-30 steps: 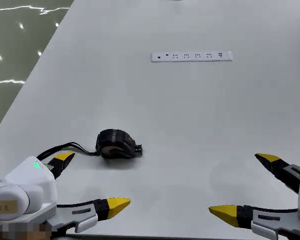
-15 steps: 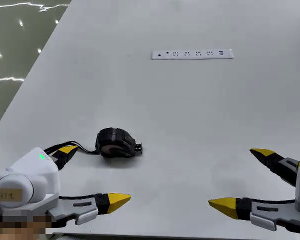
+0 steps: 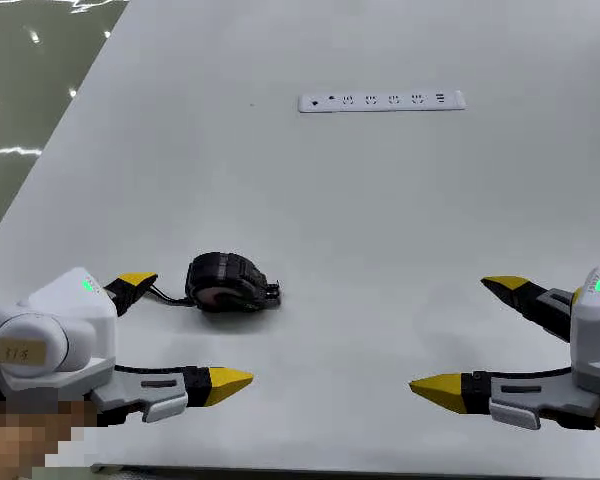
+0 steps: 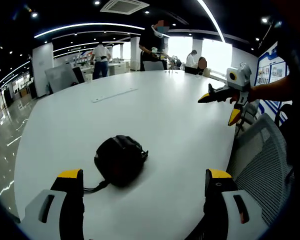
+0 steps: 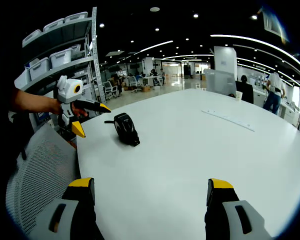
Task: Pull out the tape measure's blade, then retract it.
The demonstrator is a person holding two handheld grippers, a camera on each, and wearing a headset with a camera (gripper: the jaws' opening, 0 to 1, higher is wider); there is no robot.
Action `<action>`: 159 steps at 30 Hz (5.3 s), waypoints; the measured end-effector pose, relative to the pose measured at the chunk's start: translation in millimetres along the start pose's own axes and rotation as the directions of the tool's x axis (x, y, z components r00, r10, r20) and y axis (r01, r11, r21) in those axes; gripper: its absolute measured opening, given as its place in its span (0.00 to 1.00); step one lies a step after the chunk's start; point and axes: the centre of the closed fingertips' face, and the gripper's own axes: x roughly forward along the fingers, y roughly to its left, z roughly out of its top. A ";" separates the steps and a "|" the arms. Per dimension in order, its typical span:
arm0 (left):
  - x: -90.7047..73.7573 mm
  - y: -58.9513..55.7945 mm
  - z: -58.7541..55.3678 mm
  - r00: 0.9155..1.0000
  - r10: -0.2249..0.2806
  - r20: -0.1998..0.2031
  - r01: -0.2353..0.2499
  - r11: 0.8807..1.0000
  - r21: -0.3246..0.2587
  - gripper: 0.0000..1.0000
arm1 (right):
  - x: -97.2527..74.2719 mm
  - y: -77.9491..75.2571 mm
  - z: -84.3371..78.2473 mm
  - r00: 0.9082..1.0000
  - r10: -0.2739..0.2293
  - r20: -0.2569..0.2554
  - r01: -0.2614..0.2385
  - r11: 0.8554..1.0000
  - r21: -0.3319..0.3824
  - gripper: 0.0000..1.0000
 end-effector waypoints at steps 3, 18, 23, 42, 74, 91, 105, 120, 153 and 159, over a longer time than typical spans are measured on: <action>2.7 2.9 0.7 1.000 -0.011 -0.008 0.011 1.000 0.010 0.99 | 4.0 -1.3 0.2 1.000 0.015 -0.009 -0.015 1.000 -0.012 0.92; 15.1 17.7 2.9 0.995 -0.076 -0.072 0.082 0.993 0.089 0.95 | 29.5 -1.9 6.8 0.993 0.104 -0.058 -0.109 0.990 -0.084 0.90; 18.6 21.6 1.3 0.990 -0.096 -0.102 0.108 0.987 0.119 0.93 | 38.8 -2.7 9.5 0.988 0.133 -0.073 -0.141 0.984 -0.111 0.88; 32.6 30.0 -3.7 0.960 -0.182 -0.211 0.227 0.951 0.212 0.73 | 71.2 3.3 13.8 0.962 0.237 -0.133 -0.263 0.938 -0.228 0.75; 48.8 43.1 -14.2 0.879 -0.256 -0.402 0.405 0.846 0.347 0.34 | 129.4 19.7 23.9 0.913 0.342 -0.223 -0.402 0.849 -0.343 0.43; 53.2 45.4 -14.7 0.870 -0.283 -0.403 0.439 0.817 0.374 0.25 | 162.5 31.7 31.5 0.893 0.370 -0.258 -0.445 0.816 -0.369 0.31; 55.0 46.6 -14.5 0.867 -0.300 -0.397 0.451 0.812 0.371 0.25 | 182.2 42.5 31.1 0.880 0.388 -0.274 -0.469 0.801 -0.372 0.24; 55.9 45.6 -14.7 0.866 -0.301 -0.400 0.452 0.813 0.367 0.25 | 196.4 47.4 27.5 0.868 0.393 -0.302 -0.489 0.784 -0.383 0.16; 54.8 46.6 -15.0 0.865 -0.308 -0.396 0.450 0.825 0.341 0.25 | 199.3 48.6 24.5 0.872 0.368 -0.322 -0.485 0.735 -0.473 0.09; 54.8 46.2 -15.0 0.864 -0.310 -0.396 0.451 0.827 0.335 0.25 | 198.7 48.6 24.0 0.871 0.370 -0.323 -0.487 0.735 -0.472 0.09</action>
